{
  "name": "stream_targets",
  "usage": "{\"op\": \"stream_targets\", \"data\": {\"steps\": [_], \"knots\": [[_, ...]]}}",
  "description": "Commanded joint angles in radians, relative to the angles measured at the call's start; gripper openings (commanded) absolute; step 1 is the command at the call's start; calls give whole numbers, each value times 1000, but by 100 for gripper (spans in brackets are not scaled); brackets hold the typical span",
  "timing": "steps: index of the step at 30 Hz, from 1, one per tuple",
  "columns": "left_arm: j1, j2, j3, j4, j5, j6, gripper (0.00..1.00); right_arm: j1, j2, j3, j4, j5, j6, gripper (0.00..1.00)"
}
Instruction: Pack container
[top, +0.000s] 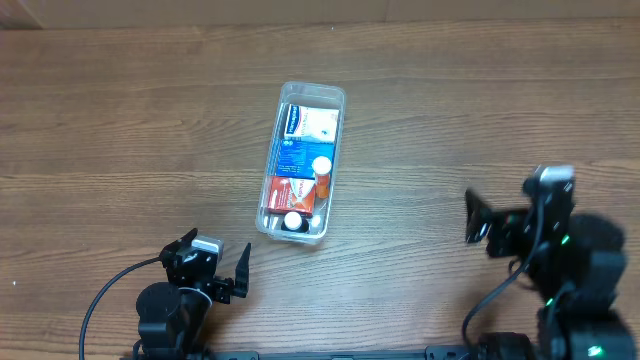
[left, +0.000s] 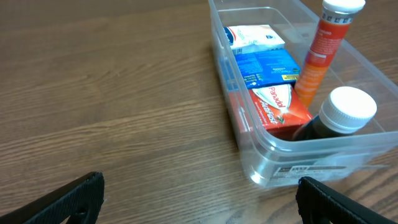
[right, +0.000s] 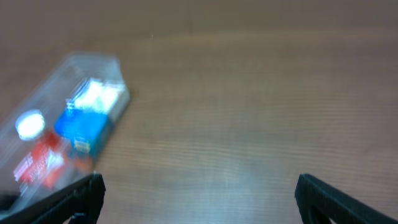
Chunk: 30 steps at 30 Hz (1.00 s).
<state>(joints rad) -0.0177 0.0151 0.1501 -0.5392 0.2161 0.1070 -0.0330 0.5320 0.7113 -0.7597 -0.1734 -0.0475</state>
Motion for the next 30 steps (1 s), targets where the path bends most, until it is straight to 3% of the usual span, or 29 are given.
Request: {"op": "stream_targets", "data": {"steps": [1,9,19,30], "knots": [[8,-10,-3,2,13,-10,100,-2,-150,-184,62,-50,-5,100],[8,-10,-3,2,13,-10,100,-2,-322,-391,139,-48,-6,100],[8,-10,-3,2,13,-10,100,-2,-493,-594,365,-91,-5,100],[8,-10,-3,2,13,-10,100,-2,-509,-601,399,-90,-6,100]]}}
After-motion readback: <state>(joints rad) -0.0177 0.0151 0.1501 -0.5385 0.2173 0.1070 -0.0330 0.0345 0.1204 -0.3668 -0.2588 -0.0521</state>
